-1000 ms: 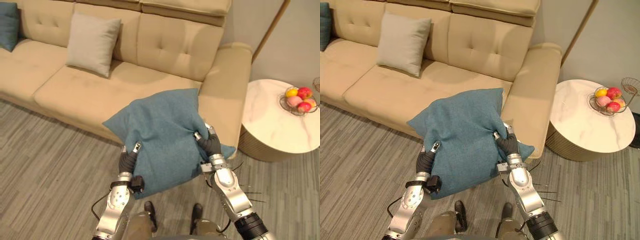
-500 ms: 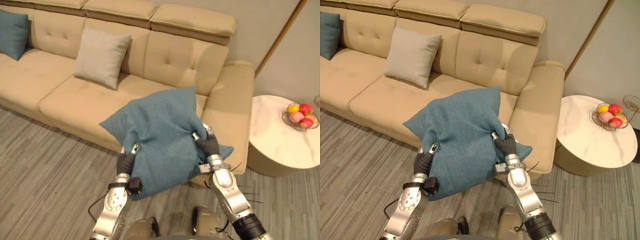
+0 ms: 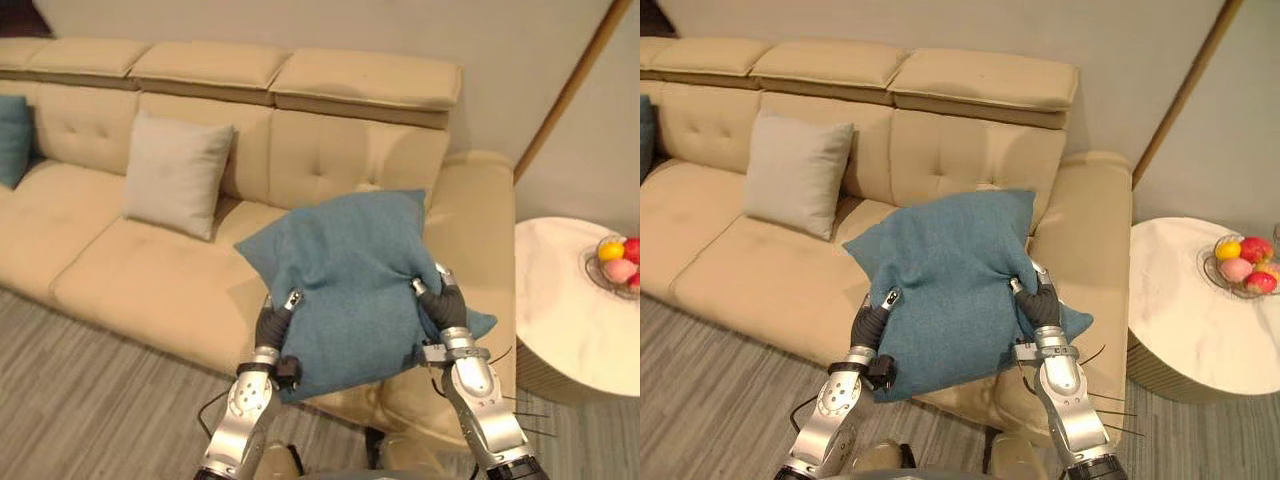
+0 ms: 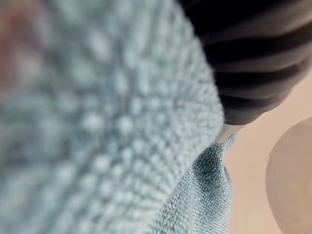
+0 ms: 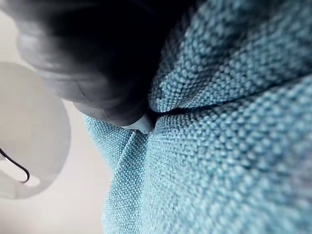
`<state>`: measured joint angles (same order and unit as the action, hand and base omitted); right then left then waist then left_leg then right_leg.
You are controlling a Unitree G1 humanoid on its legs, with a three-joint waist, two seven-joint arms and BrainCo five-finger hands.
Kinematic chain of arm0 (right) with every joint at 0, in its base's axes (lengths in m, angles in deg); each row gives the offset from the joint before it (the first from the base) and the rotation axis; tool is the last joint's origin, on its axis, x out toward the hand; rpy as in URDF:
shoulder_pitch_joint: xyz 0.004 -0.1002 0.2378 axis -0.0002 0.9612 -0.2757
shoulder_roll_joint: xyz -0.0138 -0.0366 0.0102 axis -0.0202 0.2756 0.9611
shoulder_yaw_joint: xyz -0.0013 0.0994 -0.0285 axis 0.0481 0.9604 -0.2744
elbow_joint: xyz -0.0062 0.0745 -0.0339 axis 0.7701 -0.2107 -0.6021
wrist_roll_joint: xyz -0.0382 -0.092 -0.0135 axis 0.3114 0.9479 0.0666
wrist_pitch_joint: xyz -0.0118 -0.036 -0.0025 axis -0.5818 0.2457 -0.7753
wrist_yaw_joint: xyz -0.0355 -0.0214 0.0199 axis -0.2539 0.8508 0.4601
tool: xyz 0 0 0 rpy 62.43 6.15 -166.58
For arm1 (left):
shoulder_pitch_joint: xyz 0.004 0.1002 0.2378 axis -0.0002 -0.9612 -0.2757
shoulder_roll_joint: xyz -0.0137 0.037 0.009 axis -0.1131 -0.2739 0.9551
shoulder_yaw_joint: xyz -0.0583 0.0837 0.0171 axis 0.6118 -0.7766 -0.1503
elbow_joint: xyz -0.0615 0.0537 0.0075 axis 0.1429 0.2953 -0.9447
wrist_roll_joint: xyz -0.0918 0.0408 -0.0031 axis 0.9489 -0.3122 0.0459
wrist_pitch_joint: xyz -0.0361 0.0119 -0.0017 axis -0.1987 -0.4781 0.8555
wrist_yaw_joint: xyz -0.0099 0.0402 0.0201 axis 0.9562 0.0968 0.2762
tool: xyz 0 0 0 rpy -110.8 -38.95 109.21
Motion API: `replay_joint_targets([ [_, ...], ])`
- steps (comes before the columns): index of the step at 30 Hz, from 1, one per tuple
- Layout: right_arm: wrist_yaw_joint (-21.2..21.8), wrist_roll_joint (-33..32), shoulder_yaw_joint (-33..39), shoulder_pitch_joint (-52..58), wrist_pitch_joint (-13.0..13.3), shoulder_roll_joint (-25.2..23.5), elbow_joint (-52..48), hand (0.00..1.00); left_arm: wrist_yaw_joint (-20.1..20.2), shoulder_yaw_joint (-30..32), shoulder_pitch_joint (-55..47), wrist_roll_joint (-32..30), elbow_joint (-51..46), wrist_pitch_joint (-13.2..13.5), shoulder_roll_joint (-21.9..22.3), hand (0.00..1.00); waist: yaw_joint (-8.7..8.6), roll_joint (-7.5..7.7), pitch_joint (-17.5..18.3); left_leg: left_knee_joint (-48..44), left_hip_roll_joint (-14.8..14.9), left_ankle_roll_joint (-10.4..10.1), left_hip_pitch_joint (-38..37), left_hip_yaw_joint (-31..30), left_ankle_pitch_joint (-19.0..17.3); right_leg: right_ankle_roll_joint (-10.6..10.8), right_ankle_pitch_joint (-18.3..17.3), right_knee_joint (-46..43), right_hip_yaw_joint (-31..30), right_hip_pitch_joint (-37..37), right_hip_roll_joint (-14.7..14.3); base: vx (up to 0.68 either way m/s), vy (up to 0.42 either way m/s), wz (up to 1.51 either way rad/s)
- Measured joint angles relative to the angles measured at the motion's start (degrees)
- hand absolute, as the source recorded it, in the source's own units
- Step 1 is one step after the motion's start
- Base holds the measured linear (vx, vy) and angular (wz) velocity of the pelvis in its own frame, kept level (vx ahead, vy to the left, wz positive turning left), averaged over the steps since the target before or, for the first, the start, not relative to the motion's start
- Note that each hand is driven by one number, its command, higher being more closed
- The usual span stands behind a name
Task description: Pick up cushions and gather them together orderly.
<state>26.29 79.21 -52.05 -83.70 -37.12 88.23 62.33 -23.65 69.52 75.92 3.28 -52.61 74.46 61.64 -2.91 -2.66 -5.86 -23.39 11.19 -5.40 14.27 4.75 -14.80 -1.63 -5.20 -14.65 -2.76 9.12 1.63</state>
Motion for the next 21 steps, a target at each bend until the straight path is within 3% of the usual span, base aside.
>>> replay_joint_targets([
  [1, 0.00, 0.00, 0.01, 0.00, 0.00, -0.01, 0.18, 1.00, 0.00, 0.00, 0.00, -0.10, 0.14, 0.00, 0.05, 1.00, 0.17, -0.08, 0.04, 2.89, -0.25, -1.15, -0.28, -1.04, 0.82, 0.57, -0.02, 0.02, -0.90, 0.00, 0.06, 0.13, 0.318, -0.88],
  [2, 0.00, 0.06, 0.06, 0.00, 0.00, 0.00, 0.60, 1.00, 0.00, -0.01, -0.10, -0.20, 0.35, -0.01, 0.30, 1.00, 0.54, -0.75, 0.13, 7.77, -0.09, -1.51, -1.41, -1.68, 4.37, 1.88, 0.03, 0.22, -2.91, -0.03, -0.42, 0.13, 0.364, -1.11],
  [3, 0.02, 0.17, 0.08, -0.21, 0.00, -0.16, 1.36, 1.00, 0.00, -0.01, -0.30, -0.20, 0.85, -0.01, 0.57, 1.00, 0.96, -1.67, 0.13, 8.97, 0.21, -2.66, -2.73, -1.50, 11.10, 3.85, 0.20, 1.23, -5.43, -0.62, -1.31, 0.16, 0.441, -1.26],
  [6, 0.09, 0.64, 0.00, 0.14, -0.21, -3.10, 2.60, 1.00, -0.01, 0.23, -0.47, -0.20, 1.78, -0.03, -1.39, 1.00, 0.55, 1.34, 0.65, 7.63, -2.27, 0.73, -4.26, 5.47, 8.51, 7.53, 2.84, 6.32, -10.69, -1.81, 2.40, 0.09, 0.342, -1.00],
  [7, 0.14, 0.67, -0.23, 0.10, -0.22, -3.10, 2.61, 1.00, -0.01, 0.31, -0.49, -0.20, 1.77, -0.03, -1.62, 1.00, 0.65, 1.60, 0.81, 7.29, -2.81, 1.51, -4.45, 7.70, 7.99, 8.15, 4.01, 7.96, -11.82, -1.77, 3.28, 0.03, 0.312, -0.92],
  [9, 0.16, 0.67, -1.06, -0.30, -0.23, -3.18, 2.62, 1.00, -0.01, 0.85, -0.87, -0.22, 1.63, 0.01, -1.87, 1.00, 0.83, 1.60, 0.82, 7.01, -3.10, 2.42, -5.12, 11.30, 6.95, 8.26, 6.53, 10.33, -12.80, -1.45, 4.14, 0.00, 0.257, -1.06],
  [11, 0.16, 0.67, -2.77, -1.91, -0.22, -3.37, 3.67, 1.00, 0.04, 2.73, -1.74, -0.28, 1.40, 0.05, -1.90, 1.00, 1.25, 1.69, 0.86, 7.29, -2.74, 3.21, -5.60, 16.62, 6.17, 7.02, 8.87, 11.10, -7.16, 0.89, 4.90, -0.01, 0.173, -1.26],
  [13, 0.13, 1.15, -3.45, -4.37, -0.25, -4.48, 6.67, 1.00, 0.00, 4.00, -1.87, -0.33, 1.40, 0.01, -1.96, 1.00, 1.64, 1.60, 0.82, 7.89, -2.52, 3.34, -5.71, 20.12, 6.13, 5.48, 10.04, 10.74, 2.94, 3.30, 5.95, -0.01, 0.077, -0.90],
  [19, -0.57, 3.69, -4.59, -7.42, -0.33, -4.37, 7.12, 1.00, -0.58, 6.03, -0.49, -2.67, 1.40, -0.01, -1.56, 1.00, 1.16, 1.55, 0.51, 8.31, -2.51, 2.59, -4.58, 19.80, 6.62, 5.90, 10.54, 10.83, 3.16, 4.67, 5.53, 0.00, 0.000, -0.06],
  [21, -3.25, 5.07, -4.86, -15.17, -0.23, -4.88, 8.55, 1.00, -3.12, 8.33, 6.45, -3.61, 1.40, -0.01, -1.69, 1.00, 1.51, 1.59, -2.44, 6.33, -2.11, 2.61, 0.06, 18.78, 6.67, 5.71, 11.93, 10.99, 4.05, 7.68, 5.47, -0.13, -0.042, 0.17],
])
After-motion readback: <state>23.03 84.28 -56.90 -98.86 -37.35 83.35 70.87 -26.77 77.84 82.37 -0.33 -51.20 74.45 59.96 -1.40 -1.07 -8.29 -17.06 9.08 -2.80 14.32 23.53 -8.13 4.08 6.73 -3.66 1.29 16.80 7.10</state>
